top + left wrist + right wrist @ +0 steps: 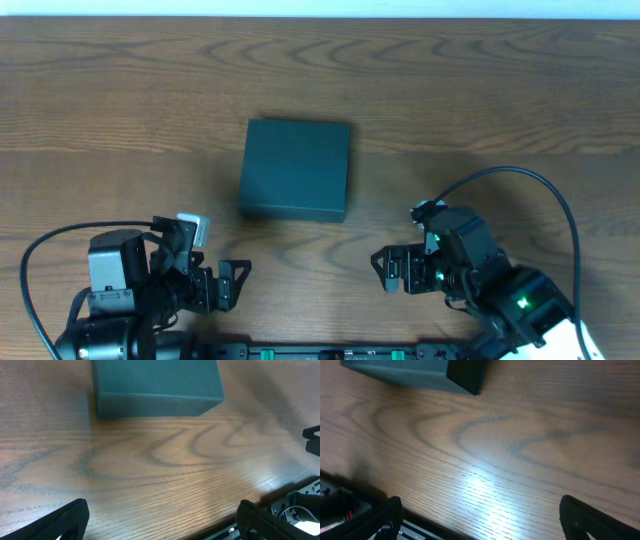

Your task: Pack container

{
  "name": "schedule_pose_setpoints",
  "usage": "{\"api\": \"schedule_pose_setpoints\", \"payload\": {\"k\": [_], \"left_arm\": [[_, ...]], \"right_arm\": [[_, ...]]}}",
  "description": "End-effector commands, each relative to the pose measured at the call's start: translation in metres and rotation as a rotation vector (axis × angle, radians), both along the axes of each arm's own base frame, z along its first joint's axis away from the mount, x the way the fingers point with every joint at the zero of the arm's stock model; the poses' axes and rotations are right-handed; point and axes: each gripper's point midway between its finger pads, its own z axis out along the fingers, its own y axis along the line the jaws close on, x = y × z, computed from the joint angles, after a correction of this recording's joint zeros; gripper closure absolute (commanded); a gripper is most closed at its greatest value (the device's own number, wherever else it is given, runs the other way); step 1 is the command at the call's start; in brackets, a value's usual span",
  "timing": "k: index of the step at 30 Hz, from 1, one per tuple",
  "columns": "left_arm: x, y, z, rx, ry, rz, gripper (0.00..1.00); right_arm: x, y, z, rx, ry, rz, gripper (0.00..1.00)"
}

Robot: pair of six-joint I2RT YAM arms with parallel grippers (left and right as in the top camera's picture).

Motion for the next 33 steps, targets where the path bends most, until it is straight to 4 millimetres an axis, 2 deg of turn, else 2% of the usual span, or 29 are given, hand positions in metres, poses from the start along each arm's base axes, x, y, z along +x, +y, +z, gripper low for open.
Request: {"api": "schedule_pose_setpoints", "payload": {"k": [1,8,15,17,20,22,26,29,33], "left_arm": [[0.0,0.005,-0.003,0.014,0.015,0.032,0.05],[0.003,0.021,-0.01,0.105,0.02,0.088,0.05],[0.002,0.022,-0.01,0.124,0.002,0.083,0.05],[0.008,0.036,-0.004,0.201,-0.074,0.117,0.05],[0.036,0.053,0.02,0.289,-0.323,0.185,0.05],[0.044,0.063,0.022,0.336,-0.433,0.229,0.05],[0.054,0.073,-0.001,0.355,-0.536,0.295,0.05],[0.061,0.076,-0.02,0.29,-0.555,0.365,0.05],[0.07,0.077,-0.037,0.235,-0.581,0.416,0.05]], "right_arm": [[-0.001,0.0,-0.006,-0.006,0.027,-0.026,0.01],[-0.001,0.0,-0.012,-0.023,0.053,-0.026,0.01],[-0.001,0.0,-0.017,-0.039,0.075,-0.027,0.01],[-0.001,0.0,-0.018,-0.042,0.08,-0.027,0.01],[-0.001,0.0,-0.019,-0.043,0.081,-0.027,0.01],[-0.001,0.0,-0.019,-0.043,0.081,-0.027,0.01],[-0.001,0.0,-0.019,-0.043,0.081,-0.026,0.01],[-0.001,0.0,-0.019,-0.043,0.081,-0.027,0.01],[-0.001,0.0,-0.019,-0.043,0.081,-0.027,0.01]]}}
